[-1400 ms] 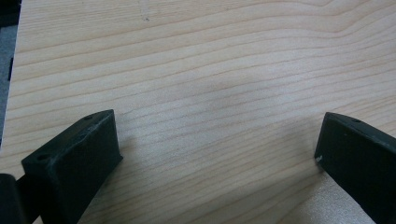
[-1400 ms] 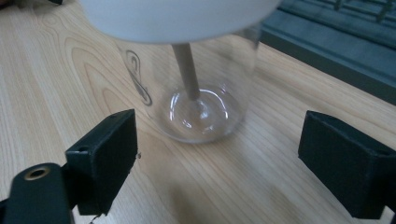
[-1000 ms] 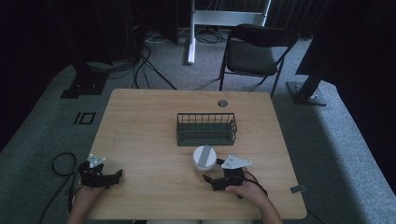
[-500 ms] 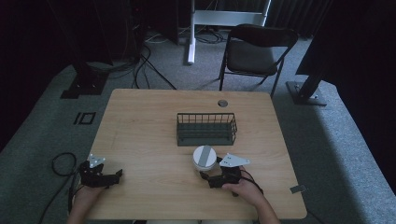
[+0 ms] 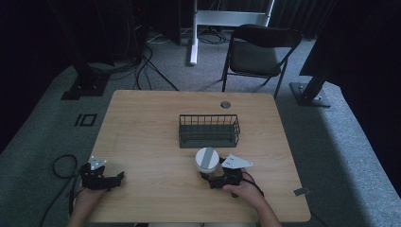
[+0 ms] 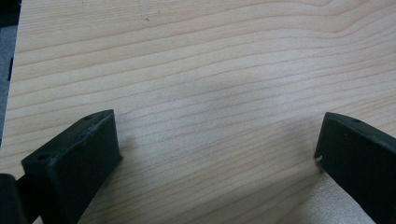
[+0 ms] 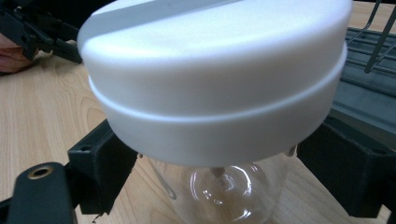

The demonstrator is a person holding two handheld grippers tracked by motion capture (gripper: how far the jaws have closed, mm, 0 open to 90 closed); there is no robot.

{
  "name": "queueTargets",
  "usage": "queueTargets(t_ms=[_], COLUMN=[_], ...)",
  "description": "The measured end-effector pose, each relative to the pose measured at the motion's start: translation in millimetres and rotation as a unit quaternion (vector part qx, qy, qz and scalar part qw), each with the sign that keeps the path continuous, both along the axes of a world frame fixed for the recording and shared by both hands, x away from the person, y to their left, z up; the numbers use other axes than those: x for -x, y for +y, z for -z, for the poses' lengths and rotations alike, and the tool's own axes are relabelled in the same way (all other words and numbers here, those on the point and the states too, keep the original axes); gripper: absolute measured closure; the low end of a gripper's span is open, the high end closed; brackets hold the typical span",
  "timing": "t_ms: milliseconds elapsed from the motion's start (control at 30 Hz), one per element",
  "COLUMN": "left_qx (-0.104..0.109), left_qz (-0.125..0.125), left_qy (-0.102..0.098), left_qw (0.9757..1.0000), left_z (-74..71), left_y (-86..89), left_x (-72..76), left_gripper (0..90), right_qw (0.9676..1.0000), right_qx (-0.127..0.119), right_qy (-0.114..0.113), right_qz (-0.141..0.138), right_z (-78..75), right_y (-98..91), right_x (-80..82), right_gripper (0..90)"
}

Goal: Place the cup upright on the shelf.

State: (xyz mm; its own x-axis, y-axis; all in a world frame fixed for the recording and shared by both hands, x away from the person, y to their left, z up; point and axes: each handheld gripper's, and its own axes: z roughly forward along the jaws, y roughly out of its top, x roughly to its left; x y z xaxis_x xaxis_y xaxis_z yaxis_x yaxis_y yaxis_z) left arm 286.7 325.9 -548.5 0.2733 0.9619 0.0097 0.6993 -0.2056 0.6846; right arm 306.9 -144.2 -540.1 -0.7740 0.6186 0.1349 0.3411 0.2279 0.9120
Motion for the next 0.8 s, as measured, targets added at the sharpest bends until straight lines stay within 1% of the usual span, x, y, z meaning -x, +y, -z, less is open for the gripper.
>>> queueTargets(t_ms=[300,467,567,700,800], left_qx=[0.000,0.000,0.000,0.000,0.000], left_qz=[0.000,0.000,0.000,0.000,0.000], left_qy=[0.000,0.000,0.000,0.000,0.000], left_qw=[1.0000,1.0000,1.0000,1.0000,1.0000], left_z=[0.0,0.0,0.0,0.0,0.0], left_y=[0.0,0.0,0.0,0.0,0.0], left_x=[0.0,0.0,0.0,0.0,0.0], left_gripper=[0.1,0.1,0.1,0.1,0.1], right_qw=[1.0000,0.9999,1.0000,0.9999,0.9998], right_qx=[-0.006,-0.007,-0.002,0.007,0.003], right_qy=[-0.005,0.001,0.002,-0.004,-0.009], right_qz=[0.005,0.007,0.007,0.007,0.019], right_z=[-0.4,0.9,-0.4,-2.4,-5.3], right_y=[3.2,4.8,5.3,6.0,4.6], right_x=[-0.5,-0.9,-1.5,-1.3,-2.5], right_gripper=[12.9,14.1,14.6,15.8,18.1])
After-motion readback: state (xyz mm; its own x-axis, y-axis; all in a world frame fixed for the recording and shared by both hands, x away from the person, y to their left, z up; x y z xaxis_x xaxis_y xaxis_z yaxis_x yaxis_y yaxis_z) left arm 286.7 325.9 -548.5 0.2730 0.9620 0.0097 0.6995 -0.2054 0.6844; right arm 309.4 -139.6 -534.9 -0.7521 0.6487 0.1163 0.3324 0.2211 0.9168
